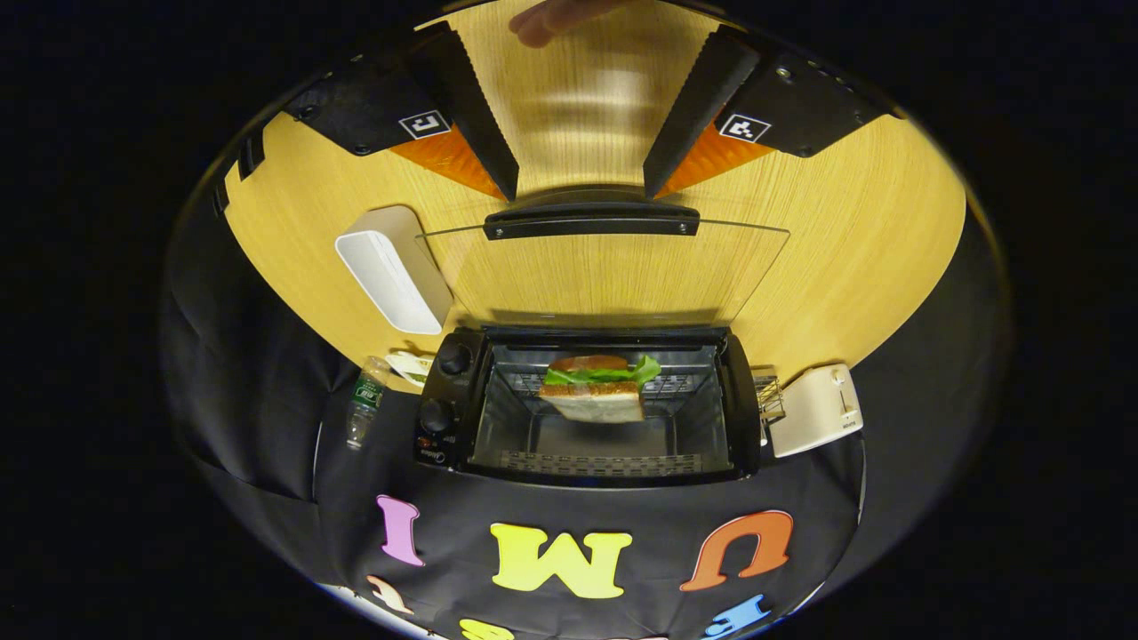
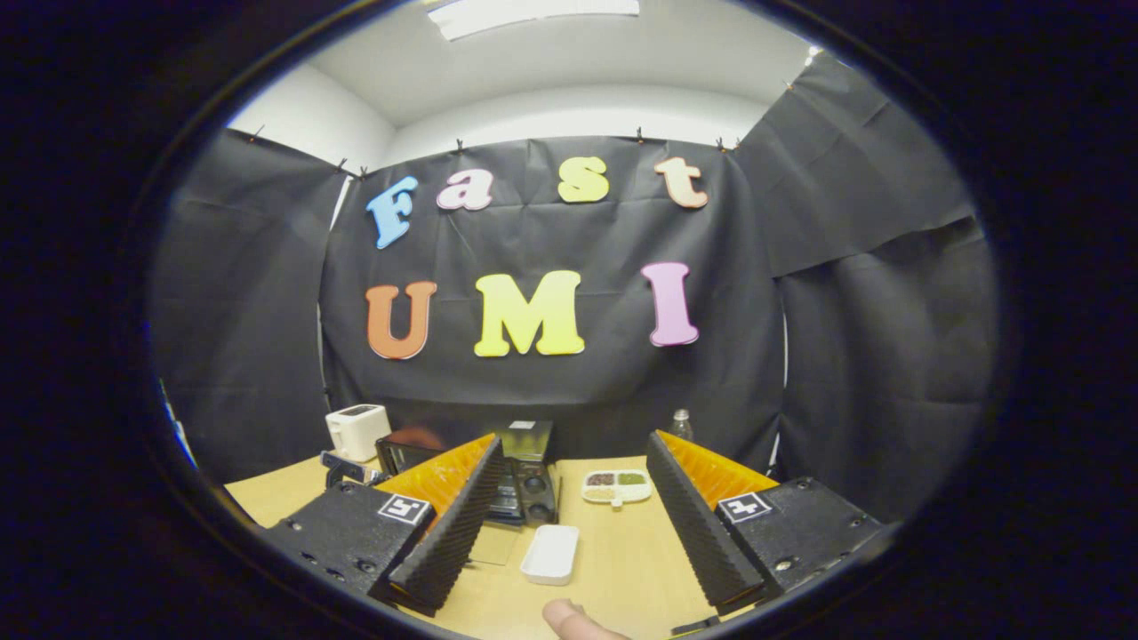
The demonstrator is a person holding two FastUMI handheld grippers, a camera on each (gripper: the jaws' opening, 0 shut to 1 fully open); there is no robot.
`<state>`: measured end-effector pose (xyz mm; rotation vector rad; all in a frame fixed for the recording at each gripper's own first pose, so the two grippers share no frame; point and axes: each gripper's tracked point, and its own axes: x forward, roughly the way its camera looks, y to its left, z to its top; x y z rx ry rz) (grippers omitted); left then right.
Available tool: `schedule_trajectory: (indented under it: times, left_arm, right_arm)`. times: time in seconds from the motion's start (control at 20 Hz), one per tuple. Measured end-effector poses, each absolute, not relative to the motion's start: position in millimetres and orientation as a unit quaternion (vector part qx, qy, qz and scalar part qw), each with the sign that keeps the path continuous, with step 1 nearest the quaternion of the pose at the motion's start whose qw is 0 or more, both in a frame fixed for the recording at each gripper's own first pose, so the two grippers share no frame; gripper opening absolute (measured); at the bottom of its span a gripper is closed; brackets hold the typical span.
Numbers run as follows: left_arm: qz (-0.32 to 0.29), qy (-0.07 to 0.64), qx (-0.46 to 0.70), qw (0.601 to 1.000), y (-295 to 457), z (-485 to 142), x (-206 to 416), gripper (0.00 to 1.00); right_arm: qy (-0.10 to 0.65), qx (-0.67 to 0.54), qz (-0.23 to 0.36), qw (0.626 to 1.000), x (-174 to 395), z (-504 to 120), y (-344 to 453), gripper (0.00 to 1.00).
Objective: Open the electric oven with the left hand, put the food in, and close the electric oven.
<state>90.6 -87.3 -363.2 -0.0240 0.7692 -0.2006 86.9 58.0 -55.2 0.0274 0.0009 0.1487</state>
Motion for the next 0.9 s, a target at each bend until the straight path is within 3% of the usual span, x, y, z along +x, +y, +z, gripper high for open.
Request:
schedule_trajectory:
  times: [0.35, 0.9]
  left_arm:
    - [-0.073, 0.397, -0.011, 0.915, -86, -383, 104, 0.94]
    - [-0.061, 0.371, -0.007, 0.927, -83, -345, 113, 0.94]
  right_arm:
    - [-0.014, 0.012, 0.085, 0.996, 72, -57, 46, 0.99]
    - [-0.022, 0.009, 0.086, 0.996, 65, -58, 53, 0.99]
